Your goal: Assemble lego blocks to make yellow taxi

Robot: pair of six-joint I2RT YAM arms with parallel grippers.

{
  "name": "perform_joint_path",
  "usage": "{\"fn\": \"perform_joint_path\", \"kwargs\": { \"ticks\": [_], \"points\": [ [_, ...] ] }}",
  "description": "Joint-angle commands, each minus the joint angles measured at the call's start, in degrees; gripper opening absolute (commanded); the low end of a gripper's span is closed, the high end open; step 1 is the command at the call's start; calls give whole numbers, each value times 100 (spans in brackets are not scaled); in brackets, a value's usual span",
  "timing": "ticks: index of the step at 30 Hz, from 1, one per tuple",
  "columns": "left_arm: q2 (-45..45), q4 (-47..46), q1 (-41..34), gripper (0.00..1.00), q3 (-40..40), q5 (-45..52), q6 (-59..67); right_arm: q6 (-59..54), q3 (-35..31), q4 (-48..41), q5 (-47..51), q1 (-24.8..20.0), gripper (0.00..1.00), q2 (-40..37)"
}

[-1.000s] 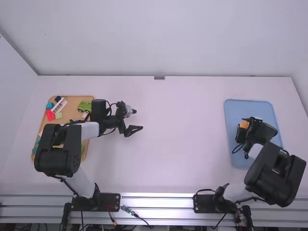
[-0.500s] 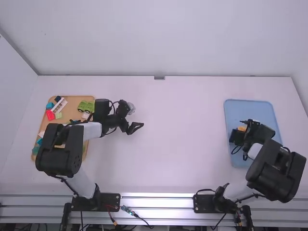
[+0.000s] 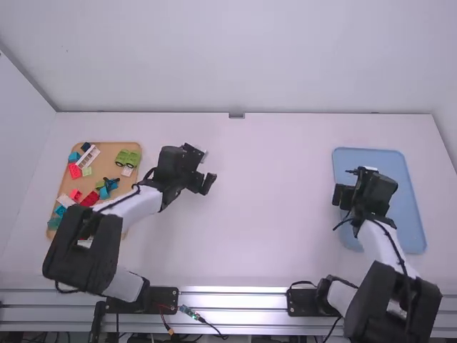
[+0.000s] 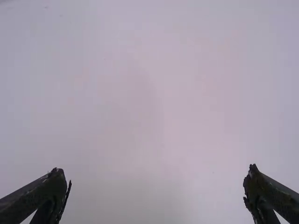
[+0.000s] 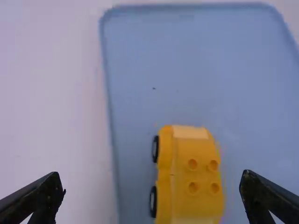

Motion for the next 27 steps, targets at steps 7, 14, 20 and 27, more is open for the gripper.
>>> {"fn": "perform_joint_path", "kwargs": {
  "ticks": [7,14,20,27],
  "points": [
    [-1565,-1097,-531,99,-44,-1217,-393,181,-28,-826,72,1080,99,-1263],
    [-2210,-1136,-236,94,-328,-1120,-784,454,-305,-694,235,1737,94,-1820],
    [-2684,-1068,238,86,-802,-1120,-784,955,-806,-268,235,1999,86,-2321],
    [-3329,-1068,883,75,-1447,-1120,-784,1208,-1498,-268,235,1999,73,-3013]
  ]
}}
